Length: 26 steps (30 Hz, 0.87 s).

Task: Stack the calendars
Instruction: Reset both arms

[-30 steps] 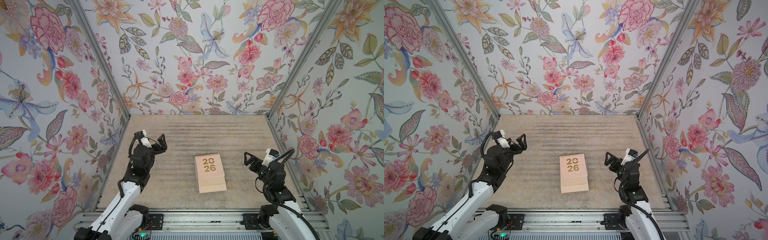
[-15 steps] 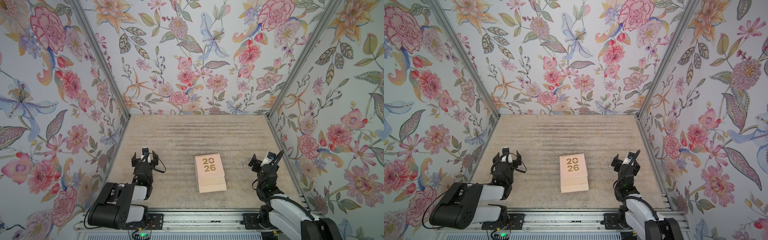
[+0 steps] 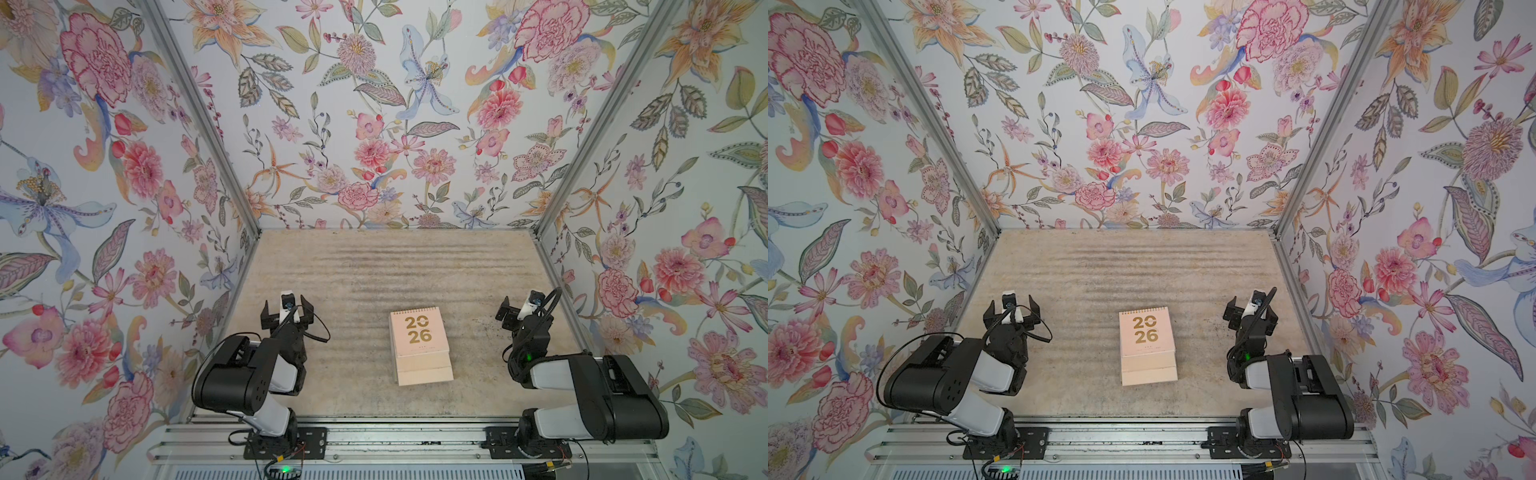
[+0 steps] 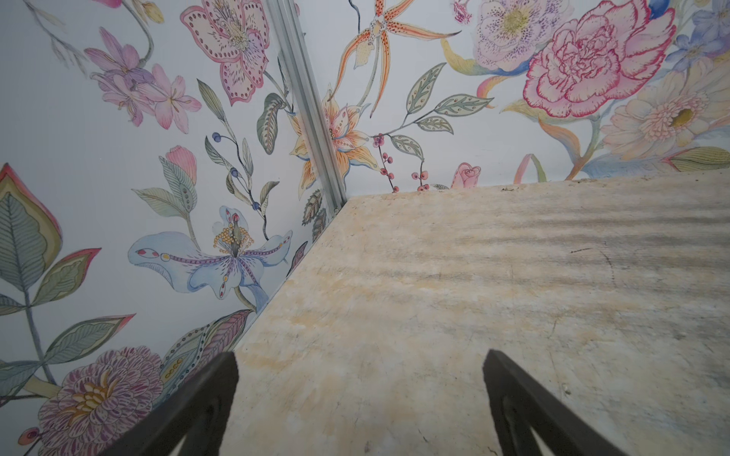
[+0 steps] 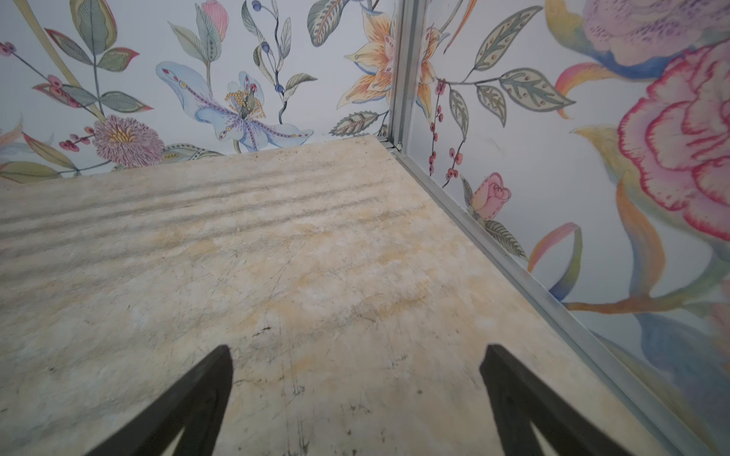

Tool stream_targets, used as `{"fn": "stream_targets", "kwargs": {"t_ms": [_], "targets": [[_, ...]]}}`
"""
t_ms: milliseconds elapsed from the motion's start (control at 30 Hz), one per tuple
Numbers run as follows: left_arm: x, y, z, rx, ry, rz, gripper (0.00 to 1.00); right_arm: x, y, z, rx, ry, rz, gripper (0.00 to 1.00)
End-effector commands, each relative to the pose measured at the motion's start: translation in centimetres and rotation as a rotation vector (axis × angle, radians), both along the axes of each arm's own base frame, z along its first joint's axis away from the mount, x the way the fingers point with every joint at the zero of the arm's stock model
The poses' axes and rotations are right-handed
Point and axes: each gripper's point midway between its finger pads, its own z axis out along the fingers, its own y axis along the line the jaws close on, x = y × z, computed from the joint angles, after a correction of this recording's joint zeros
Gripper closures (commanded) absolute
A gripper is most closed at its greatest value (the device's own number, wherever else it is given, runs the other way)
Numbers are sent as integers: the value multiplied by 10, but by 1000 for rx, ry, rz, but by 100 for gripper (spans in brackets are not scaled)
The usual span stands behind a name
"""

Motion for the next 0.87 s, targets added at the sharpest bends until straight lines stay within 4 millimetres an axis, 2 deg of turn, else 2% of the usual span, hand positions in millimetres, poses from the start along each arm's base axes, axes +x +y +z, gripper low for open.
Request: {"fn": "stream_targets", "kwargs": {"t_ms": [0,67,133,200,267,833], "targets": [[1,8,13,-1,-53,41,0,7,6,21,-17,-85,52,1],[2,8,12,-2,-45,44,0,11,9,19,-18,-76,75,1],[3,8,12,-3,-45,44,0,20,11,7,-20,-27,90,1],[3,8,12,-3,-44,44,0,25,13,10,-41,-43,87,1],[4,8,11,-2,-38,45,0,30,16,1,-37,18,102,1],[4,7,10,0,-37,42,0,29,17,3,-49,7,96,1]]}}
